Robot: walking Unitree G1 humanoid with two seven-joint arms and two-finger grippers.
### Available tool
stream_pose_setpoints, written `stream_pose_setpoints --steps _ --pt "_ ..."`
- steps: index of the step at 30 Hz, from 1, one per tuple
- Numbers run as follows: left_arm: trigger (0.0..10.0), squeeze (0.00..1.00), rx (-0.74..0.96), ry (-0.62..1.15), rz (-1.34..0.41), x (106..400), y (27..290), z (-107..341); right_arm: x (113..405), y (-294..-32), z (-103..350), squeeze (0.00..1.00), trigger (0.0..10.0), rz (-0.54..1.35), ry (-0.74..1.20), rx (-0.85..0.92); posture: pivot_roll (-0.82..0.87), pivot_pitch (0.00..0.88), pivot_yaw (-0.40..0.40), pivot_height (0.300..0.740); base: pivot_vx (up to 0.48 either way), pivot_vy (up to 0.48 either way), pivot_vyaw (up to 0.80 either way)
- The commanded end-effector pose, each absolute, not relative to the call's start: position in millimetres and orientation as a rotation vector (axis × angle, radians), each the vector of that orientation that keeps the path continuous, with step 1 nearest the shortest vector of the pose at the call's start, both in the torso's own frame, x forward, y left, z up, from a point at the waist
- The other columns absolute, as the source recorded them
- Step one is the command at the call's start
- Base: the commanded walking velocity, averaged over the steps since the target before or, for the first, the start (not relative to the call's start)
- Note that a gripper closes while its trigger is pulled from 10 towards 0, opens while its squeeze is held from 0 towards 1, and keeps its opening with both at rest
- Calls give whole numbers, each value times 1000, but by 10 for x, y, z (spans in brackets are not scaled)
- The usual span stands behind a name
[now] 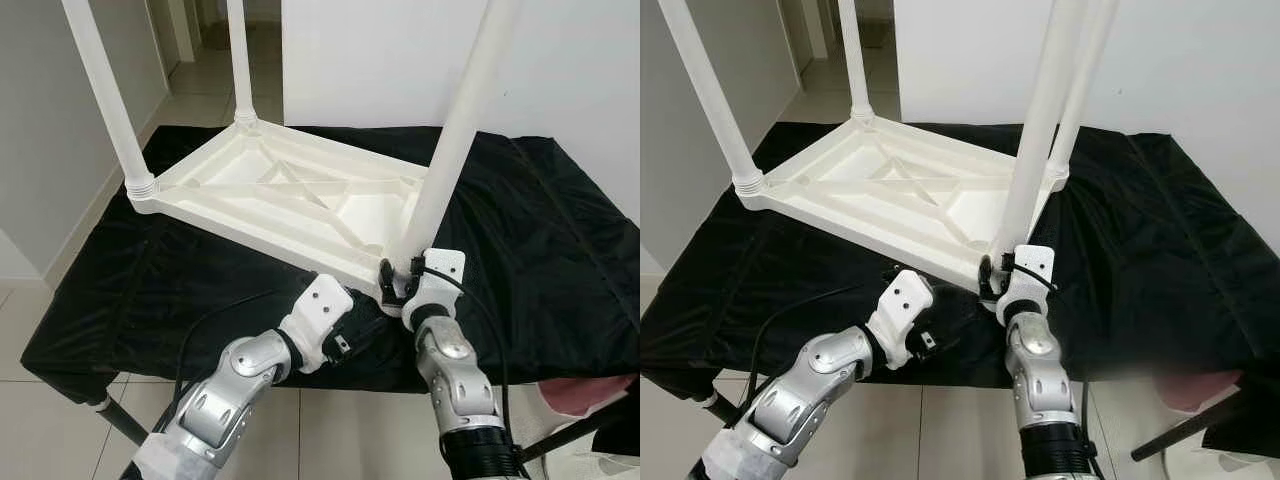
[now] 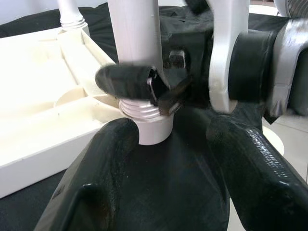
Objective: Building children table
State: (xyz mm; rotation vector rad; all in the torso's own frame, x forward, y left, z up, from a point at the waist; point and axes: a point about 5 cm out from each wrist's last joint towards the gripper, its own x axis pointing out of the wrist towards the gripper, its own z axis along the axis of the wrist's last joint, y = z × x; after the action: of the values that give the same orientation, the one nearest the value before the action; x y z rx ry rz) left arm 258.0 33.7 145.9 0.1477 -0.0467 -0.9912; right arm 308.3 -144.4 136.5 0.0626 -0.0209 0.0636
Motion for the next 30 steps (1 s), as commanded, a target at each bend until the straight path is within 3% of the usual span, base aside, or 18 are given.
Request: stream_pose_setpoints --steps 1,2,6,10,22,23,25,26,27,30 --pt "10000 0 152 -30 -1044 2542 318 1434 3064 -1428 1369 1000 10000 128 -24 83 -3 19 -7 740 0 0 0" --pt "10000 0 152 -30 -1042 2545 323 1436 3063 -1440 1388 0 10000 199 -29 81 -3 20 -7 740 0 0 0" --pt "10000 0 151 -31 -1039 2550 327 1439 3075 -1472 1426 0 10000 291 -41 64 -6 23 -6 740 0 0 0" --pt "10000 0 151 -34 -1035 2575 328 1454 3185 -1567 1524 0 10000 509 -69 -52 -13 30 3 740 0 0 0" --pt "10000 0 157 -45 -1021 2620 344 1487 3345 -1674 1488 0 10000 714 -1 -189 2 23 0 740 0 0 0" --pt "10000 0 157 -47 -1019 2622 345 1489 3356 -1682 1474 0 5804 727 3 -197 2 23 0 740 0 0 0" --pt "10000 0 157 -47 -1018 2624 345 1491 3367 -1693 1464 0 5804 738 5 -201 2 23 0 740 0 0 0" --pt "10000 0 157 -48 -1018 2629 345 1493 3378 -1697 1461 0 824 739 8 -202 3 19 -1 740 0 0 0" --pt "10000 0 158 -48 -1017 2633 345 1494 3390 -1703 1457 0 0 740 6 -215 3 19 -1 740 0 0 0" --pt "10000 0 159 -50 -1018 2639 344 1499 3405 -1711 1447 0 0 752 7 -223 2 18 0 740 0 0 0"
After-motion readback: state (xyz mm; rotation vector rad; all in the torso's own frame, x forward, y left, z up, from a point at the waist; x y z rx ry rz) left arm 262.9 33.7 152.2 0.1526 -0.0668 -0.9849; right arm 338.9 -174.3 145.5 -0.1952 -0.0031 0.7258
